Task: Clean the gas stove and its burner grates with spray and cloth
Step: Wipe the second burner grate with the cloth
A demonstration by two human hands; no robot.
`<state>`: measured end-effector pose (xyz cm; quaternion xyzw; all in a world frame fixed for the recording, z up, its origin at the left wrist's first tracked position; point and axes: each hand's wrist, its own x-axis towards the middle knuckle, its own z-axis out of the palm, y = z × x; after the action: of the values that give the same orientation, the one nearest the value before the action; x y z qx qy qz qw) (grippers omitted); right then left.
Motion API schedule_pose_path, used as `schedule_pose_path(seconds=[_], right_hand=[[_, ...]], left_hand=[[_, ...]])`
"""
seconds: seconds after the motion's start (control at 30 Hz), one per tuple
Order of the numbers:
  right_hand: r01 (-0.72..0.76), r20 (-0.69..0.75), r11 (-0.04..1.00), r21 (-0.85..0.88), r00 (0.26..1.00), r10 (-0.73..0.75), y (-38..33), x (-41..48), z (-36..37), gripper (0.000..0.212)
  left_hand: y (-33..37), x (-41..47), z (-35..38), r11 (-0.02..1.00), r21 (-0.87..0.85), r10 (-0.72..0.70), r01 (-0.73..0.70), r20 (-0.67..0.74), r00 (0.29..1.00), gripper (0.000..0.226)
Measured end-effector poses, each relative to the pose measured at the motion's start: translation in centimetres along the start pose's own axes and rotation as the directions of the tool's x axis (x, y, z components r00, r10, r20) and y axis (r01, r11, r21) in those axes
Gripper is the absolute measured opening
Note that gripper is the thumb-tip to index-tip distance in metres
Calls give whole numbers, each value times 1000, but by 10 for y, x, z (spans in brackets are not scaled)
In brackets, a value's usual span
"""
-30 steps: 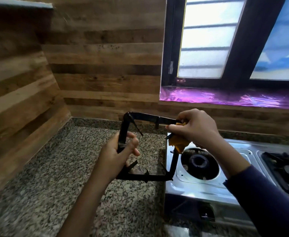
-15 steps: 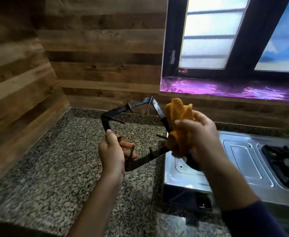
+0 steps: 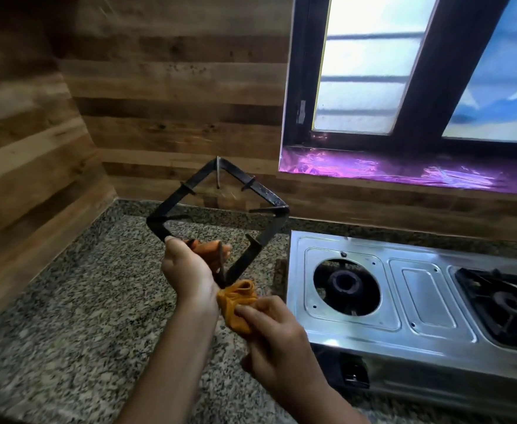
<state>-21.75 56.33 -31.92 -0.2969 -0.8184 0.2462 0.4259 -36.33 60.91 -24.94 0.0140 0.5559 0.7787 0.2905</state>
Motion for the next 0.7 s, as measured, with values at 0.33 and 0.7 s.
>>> schedule_pose_path(seconds=[0.33,0.7], right_hand=[[95,-202,958,-270,967,-153,-19,54,-12,33],[20,-300,999,-41,953,-31,14,37,-62,38]], left_hand=[[2,-16,4,1000,31,0,0,18,1000,37],[-4,-9,-10,983,152,84,-98,95,992,37]])
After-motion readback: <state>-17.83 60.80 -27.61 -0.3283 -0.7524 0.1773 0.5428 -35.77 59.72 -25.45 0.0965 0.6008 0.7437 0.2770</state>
